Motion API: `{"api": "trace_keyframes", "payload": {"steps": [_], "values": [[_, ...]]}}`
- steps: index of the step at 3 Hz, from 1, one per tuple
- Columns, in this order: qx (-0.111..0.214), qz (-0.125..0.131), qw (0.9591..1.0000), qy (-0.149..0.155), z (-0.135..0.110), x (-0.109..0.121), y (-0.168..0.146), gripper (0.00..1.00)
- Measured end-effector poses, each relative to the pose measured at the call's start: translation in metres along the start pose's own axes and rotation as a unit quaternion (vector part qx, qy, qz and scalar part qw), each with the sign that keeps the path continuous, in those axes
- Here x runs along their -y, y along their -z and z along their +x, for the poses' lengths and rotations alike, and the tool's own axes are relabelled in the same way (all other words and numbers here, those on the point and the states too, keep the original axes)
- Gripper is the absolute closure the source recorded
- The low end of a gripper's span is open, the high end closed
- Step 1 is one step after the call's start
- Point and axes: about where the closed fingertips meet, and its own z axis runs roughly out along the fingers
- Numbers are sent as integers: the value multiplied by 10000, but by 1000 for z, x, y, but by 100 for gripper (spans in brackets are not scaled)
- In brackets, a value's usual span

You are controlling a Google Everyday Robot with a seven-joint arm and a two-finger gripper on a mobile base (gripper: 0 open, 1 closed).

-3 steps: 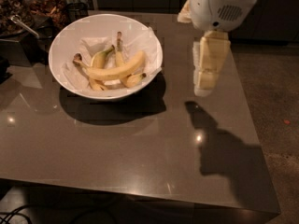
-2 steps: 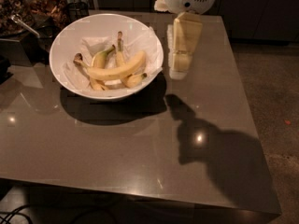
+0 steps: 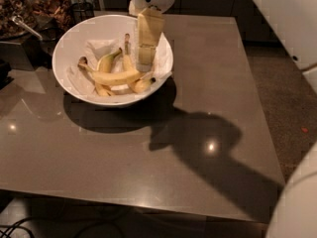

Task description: Pick banana from white bowl

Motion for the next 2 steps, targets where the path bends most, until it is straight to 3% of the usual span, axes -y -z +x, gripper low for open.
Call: {"api": "trace_keyframes", "payload": {"steps": [2], "values": [[-3,-418,9989,-215,-18,24,-52,24]]}}
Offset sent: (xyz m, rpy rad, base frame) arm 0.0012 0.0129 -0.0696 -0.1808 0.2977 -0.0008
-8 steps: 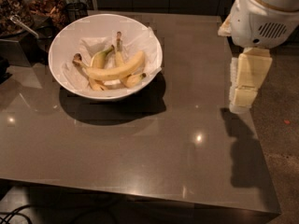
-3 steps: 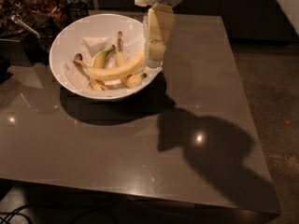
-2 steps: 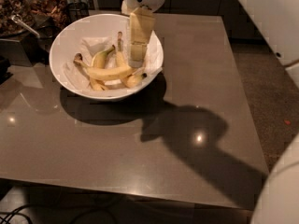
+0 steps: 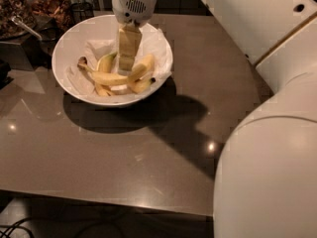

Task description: Pick banana from white bowl

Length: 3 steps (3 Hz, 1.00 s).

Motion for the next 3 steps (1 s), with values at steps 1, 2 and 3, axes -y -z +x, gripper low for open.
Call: {"api": "trace_keyframes", "payload": {"steps": [1,2,3], "values": [[-42,-225,9997,-128,3,4,-22,32],[-109,-404,9989,-215,6,4,-38,36],[-190,-540,9980,-259,7,5,-53,37]]}}
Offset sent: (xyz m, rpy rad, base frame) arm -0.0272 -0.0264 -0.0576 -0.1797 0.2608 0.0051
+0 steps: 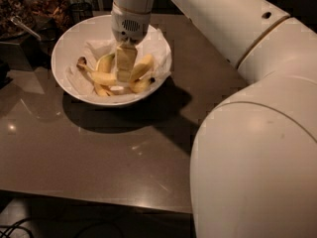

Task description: Pick banana from white bowl

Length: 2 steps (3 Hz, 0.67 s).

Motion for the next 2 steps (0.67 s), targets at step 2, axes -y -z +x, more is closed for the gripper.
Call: {"api": "trace_keyframes", "payload": {"steps": [2], "values": [[-220,-103,9997,27,-1,9,-19,38]]}}
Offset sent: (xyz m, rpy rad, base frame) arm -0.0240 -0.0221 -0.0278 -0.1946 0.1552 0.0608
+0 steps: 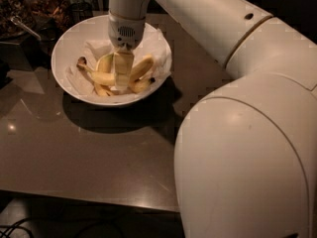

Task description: Pick banana from white bowl

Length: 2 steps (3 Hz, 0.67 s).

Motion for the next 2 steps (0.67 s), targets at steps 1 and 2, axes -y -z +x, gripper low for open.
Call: {"api": "trace_keyframes", "payload": {"steps": [1,2], "values": [[-89,-138,9999,-28,2,0,-14,37],[-170,-74,9998,-56,9,-6,-16,55]]}}
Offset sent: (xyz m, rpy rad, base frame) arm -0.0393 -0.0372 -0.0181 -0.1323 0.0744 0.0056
